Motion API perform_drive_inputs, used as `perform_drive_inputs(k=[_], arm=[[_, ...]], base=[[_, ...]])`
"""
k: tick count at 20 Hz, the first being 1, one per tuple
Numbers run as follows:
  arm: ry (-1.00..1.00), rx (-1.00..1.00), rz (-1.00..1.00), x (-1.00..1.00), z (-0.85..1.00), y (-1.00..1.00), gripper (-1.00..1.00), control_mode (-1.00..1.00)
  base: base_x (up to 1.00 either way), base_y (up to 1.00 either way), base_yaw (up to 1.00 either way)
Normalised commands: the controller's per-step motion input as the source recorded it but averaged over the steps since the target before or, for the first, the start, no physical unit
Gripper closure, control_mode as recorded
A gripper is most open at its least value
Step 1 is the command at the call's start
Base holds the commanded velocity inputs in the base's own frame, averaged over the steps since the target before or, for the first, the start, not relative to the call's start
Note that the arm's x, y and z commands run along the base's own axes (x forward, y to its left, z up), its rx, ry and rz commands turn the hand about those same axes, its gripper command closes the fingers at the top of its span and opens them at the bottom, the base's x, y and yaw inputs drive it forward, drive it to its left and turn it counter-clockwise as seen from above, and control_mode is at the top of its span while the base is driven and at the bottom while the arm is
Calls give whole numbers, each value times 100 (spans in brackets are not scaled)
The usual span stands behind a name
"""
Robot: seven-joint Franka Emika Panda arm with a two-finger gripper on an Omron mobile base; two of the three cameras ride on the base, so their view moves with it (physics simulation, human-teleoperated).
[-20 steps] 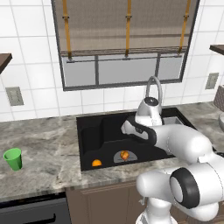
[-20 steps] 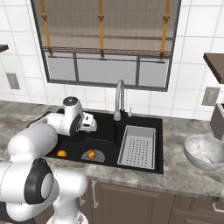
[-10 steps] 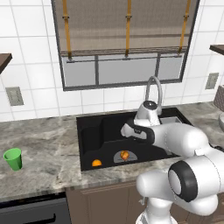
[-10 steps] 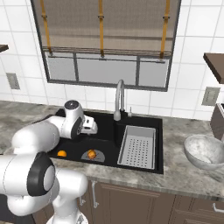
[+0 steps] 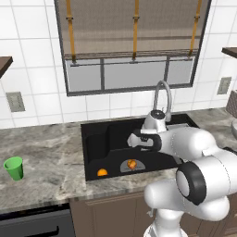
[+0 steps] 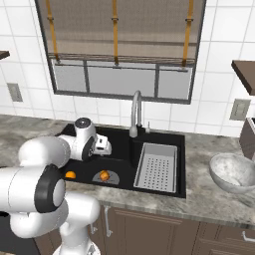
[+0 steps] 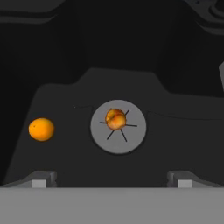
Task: Remove the peach and orange from the sink. Then move the bowl and cup from the counter to the sink for washing.
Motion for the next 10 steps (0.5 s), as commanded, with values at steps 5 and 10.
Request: perform_drive_inputs(k=[5, 10], arm=[[0, 0, 0, 8, -17, 0, -100, -100], [0, 0, 0, 9, -18, 0, -100, -100]], base=[[0, 0, 0], [0, 0, 0]])
